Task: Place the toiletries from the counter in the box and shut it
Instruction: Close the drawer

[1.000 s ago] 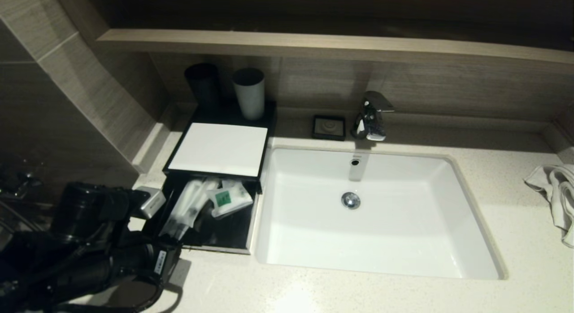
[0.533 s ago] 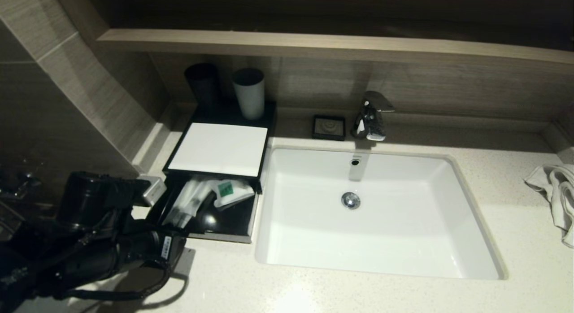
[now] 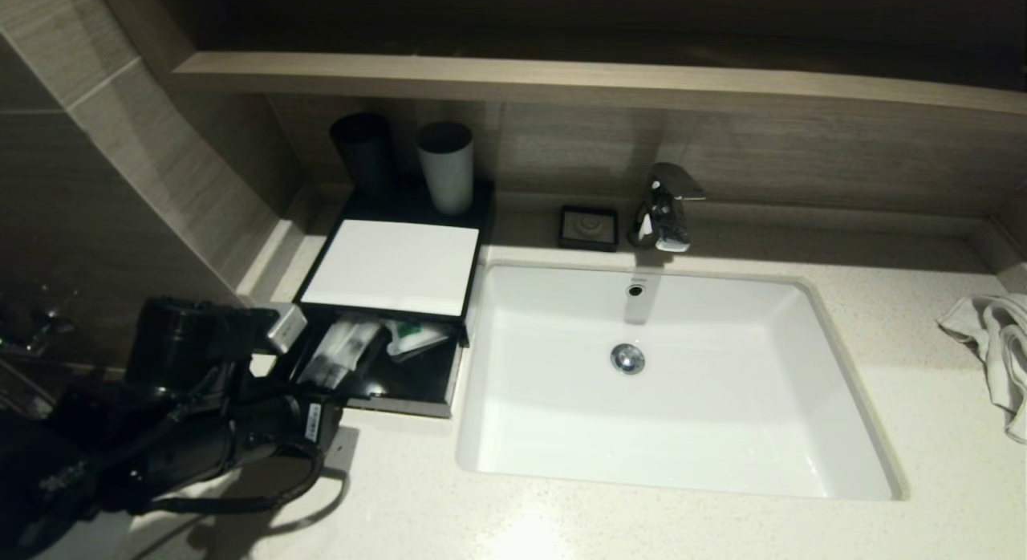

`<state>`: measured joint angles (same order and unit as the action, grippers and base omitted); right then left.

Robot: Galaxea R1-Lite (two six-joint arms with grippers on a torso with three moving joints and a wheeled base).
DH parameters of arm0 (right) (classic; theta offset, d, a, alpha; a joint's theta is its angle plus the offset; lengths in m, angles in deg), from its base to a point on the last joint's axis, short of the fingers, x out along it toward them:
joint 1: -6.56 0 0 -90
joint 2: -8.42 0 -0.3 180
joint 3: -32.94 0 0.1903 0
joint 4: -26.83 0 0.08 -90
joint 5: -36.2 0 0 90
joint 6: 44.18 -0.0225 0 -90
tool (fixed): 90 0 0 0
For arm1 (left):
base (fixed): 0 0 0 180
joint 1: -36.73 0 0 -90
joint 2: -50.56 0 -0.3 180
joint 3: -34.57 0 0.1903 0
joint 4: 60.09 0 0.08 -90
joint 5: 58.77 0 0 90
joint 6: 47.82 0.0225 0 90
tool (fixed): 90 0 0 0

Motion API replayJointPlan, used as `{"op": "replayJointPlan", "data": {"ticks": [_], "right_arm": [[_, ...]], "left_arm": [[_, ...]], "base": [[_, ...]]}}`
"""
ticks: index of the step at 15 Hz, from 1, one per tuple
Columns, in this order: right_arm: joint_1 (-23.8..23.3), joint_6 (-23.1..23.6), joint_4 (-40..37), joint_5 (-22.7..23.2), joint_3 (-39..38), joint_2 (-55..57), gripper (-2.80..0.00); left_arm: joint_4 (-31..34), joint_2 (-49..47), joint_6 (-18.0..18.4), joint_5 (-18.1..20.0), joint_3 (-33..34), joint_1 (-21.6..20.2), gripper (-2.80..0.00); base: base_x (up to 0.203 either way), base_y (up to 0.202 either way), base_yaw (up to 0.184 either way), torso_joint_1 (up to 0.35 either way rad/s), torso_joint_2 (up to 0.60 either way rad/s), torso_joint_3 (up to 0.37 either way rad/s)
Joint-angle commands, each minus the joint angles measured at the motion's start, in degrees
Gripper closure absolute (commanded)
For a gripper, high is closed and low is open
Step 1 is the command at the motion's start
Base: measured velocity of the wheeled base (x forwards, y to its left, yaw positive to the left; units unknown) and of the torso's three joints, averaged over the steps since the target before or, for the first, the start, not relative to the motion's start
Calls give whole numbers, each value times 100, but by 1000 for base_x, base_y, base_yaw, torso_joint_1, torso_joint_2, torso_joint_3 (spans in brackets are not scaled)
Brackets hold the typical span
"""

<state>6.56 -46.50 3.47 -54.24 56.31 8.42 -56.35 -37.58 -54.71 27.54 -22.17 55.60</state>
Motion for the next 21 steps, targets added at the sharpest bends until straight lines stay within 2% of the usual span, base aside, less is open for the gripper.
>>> {"op": "replayJointPlan", "data": {"ticks": [1, 7, 21], "right_arm": [[0, -6, 0, 0, 0, 9, 0], [0, -1, 0, 0, 0, 9, 0], [0, 2, 0, 0, 0, 9, 0]], "left_arm": [[-218, -194, -150, -26, -4, 3, 0], [-691, -303, -312, -27, -20, 11, 0], [-1445, -562, -321, -158, -20, 20, 0]], "base": [[0, 0, 0, 0, 0, 0], [0, 0, 0, 0, 0, 0], [0, 0, 0, 0, 0, 0]]}}
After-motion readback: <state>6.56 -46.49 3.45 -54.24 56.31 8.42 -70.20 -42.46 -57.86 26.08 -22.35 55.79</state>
